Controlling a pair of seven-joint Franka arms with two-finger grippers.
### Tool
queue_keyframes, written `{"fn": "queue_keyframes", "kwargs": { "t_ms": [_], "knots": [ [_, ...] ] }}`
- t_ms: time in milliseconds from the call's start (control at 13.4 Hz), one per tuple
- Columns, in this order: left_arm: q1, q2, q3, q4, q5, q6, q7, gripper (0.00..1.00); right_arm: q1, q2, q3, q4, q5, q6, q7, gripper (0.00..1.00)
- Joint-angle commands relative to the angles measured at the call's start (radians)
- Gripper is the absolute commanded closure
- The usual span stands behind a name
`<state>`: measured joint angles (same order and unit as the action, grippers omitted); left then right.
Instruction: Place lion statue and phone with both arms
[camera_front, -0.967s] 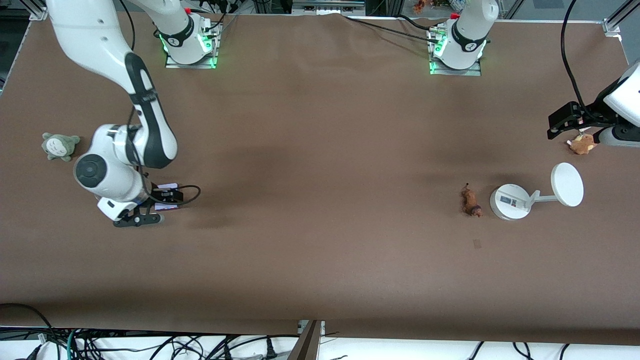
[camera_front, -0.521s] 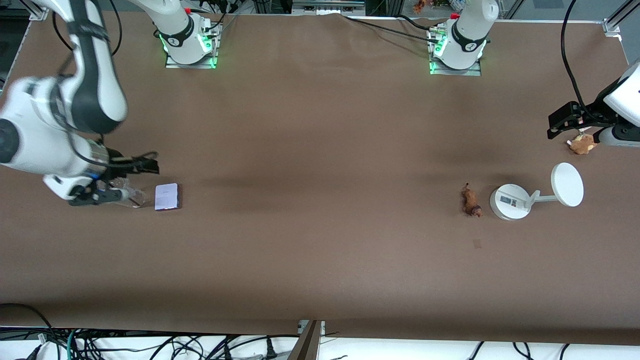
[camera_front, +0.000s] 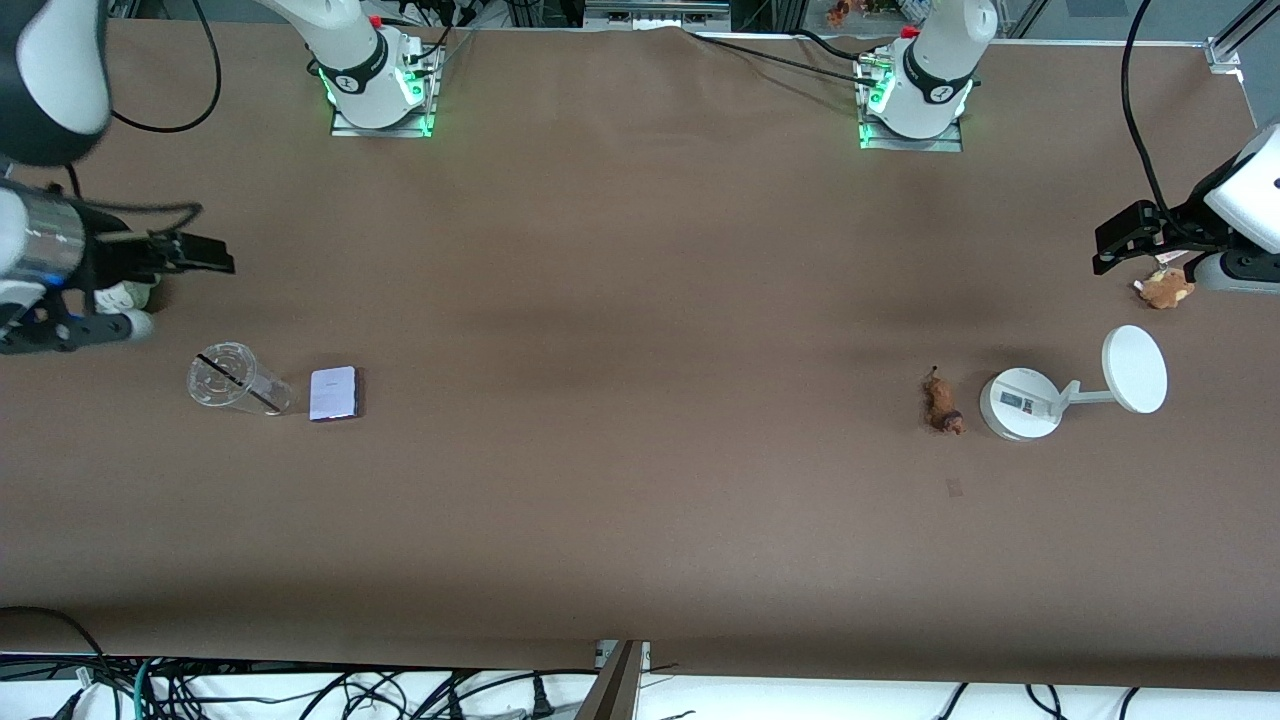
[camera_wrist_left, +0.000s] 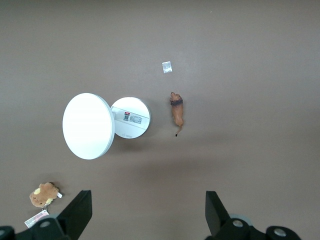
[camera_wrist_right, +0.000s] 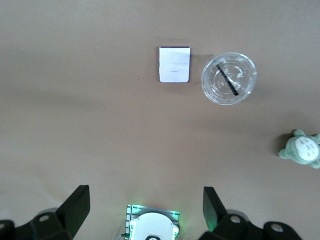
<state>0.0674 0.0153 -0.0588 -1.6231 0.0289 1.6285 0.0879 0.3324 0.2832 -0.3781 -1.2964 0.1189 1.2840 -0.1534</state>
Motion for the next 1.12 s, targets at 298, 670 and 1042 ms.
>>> {"fn": "queue_keyframes", "kwargs": {
  "t_ms": [298,670,1042],
  "knots": [
    [0.003,-0.006,-0.003,0.014,-0.017,-0.024,0.019,0.0,0.008,-0.041,0.005,0.019,-0.016,-0.034,0.014,0.0],
    [0.005,-0.006,-0.003,0.014,-0.017,-0.024,0.019,0.0,0.007,-0.041,0.004,0.017,-0.016,-0.034,0.008,0.0],
    [0.005,-0.006,-0.003,0.014,-0.018,-0.024,0.019,0.0,-0.031,-0.056,0.022,-0.001,-0.018,-0.032,0.012,0.0]
  ]
}}
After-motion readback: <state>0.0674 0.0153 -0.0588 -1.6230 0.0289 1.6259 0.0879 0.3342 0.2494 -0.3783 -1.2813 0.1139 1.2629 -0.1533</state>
